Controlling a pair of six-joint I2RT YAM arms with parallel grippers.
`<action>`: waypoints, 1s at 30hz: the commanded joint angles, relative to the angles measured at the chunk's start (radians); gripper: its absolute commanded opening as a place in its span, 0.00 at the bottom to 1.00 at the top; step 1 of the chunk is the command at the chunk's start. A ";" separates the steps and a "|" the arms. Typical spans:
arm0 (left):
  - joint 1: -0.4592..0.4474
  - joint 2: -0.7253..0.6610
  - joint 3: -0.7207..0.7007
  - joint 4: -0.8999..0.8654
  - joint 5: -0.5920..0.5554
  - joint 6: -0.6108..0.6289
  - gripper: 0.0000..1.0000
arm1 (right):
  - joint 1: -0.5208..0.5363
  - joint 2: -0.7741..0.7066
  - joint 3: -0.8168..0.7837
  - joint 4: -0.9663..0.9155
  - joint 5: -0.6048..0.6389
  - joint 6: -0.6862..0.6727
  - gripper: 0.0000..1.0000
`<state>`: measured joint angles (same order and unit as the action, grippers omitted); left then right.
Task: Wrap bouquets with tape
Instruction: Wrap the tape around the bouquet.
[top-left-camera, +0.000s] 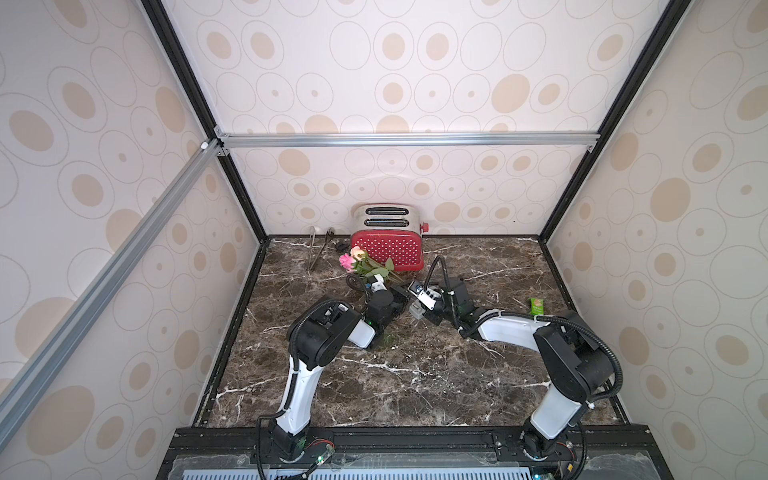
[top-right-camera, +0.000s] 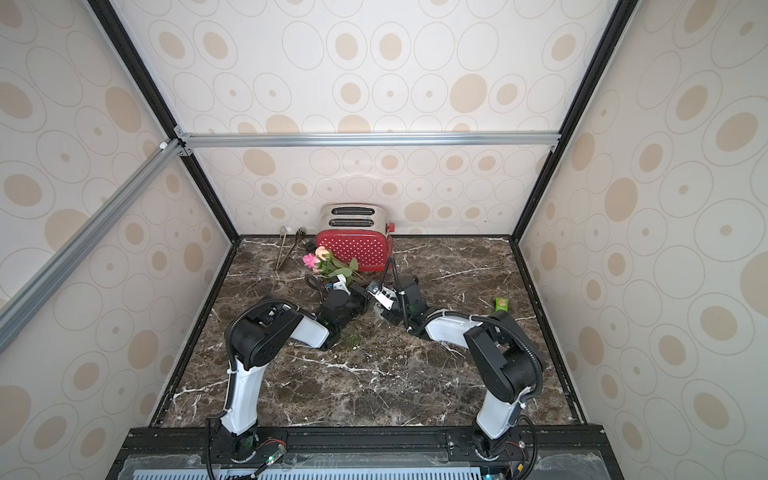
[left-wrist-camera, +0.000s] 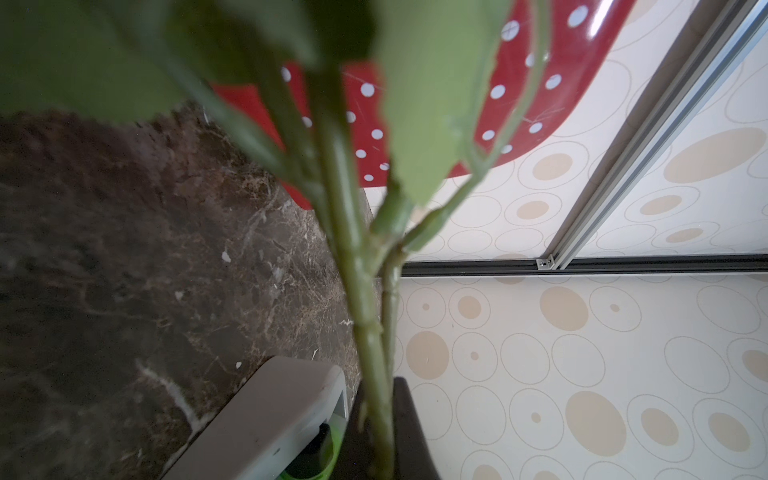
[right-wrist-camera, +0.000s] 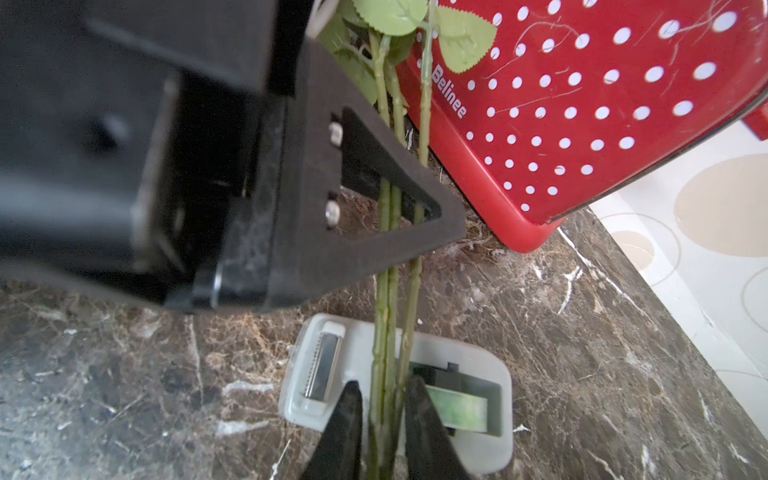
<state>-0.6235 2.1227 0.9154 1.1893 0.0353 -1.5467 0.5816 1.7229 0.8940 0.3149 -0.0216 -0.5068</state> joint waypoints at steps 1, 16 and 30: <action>0.007 0.016 0.030 0.043 0.011 -0.002 0.00 | 0.010 0.013 0.020 -0.014 0.001 -0.018 0.23; 0.007 0.017 0.026 0.051 0.014 -0.007 0.00 | 0.018 0.015 0.041 -0.069 0.027 -0.024 0.00; 0.007 0.011 0.017 0.056 0.012 -0.009 0.00 | 0.026 0.004 0.027 -0.068 0.031 -0.020 0.24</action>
<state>-0.6231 2.1246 0.9154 1.1954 0.0402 -1.5547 0.5964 1.7229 0.9161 0.2623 0.0227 -0.5152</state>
